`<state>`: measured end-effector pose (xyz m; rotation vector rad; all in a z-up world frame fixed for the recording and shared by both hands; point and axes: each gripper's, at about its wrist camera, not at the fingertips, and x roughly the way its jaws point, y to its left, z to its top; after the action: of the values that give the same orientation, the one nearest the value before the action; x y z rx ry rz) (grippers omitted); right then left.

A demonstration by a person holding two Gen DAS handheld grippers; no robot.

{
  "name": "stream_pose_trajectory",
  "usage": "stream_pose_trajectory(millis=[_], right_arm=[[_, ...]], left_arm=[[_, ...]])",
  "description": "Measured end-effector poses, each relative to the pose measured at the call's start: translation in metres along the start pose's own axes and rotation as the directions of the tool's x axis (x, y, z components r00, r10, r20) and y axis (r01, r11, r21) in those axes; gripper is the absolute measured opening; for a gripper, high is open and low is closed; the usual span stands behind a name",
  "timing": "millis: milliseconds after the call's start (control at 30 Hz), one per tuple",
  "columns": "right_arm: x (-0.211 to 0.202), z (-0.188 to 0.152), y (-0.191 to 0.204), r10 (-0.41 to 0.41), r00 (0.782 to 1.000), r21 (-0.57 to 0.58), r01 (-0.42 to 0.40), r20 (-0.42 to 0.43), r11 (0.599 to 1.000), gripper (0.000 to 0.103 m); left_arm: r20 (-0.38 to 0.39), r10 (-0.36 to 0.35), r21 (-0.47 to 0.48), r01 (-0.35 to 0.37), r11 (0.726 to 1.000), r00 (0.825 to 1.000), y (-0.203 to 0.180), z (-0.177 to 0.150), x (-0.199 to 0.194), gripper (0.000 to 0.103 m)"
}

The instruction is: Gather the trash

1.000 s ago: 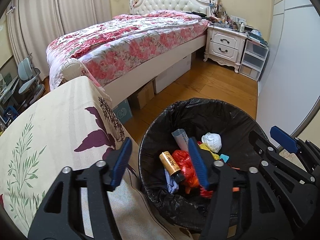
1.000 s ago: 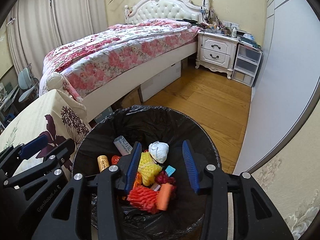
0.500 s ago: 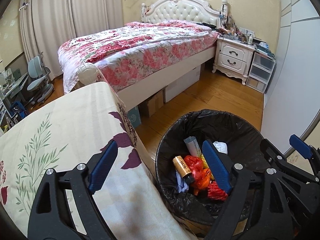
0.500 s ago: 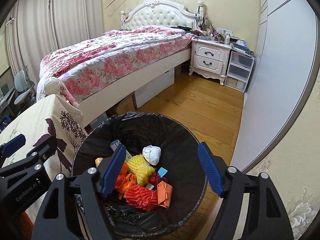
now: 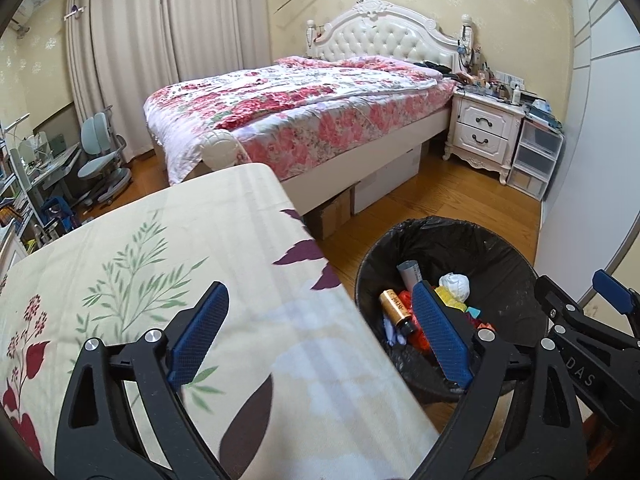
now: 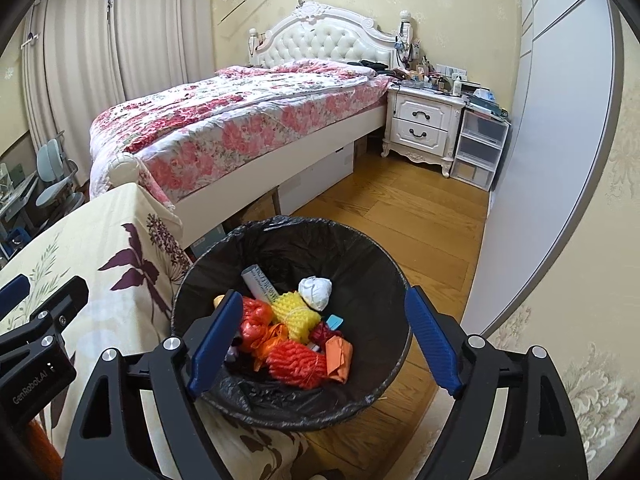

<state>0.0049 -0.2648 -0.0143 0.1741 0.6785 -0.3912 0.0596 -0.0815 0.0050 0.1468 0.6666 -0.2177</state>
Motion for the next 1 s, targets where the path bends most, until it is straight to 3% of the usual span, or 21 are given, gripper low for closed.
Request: stream_pose_trajectory(millis=[533,1000], right_arm=[[-0.071,-0.021,0.019,0.046,0.995,-0.053,-0.042,0.087,0.998,0.081],[-0.102,-0.039,0.033,0.080,0.990,-0.109,-0.068,0.116,0.992,0.081]], left_arm=[[0.042,0.050,-0.052,-0.048,0.998,0.998,0.039,-0.036,-0.071,0.091],[0.051,0.062,-0.093,-0.057,0.994,0.997,0.059,-0.056,-0.099,0.091]])
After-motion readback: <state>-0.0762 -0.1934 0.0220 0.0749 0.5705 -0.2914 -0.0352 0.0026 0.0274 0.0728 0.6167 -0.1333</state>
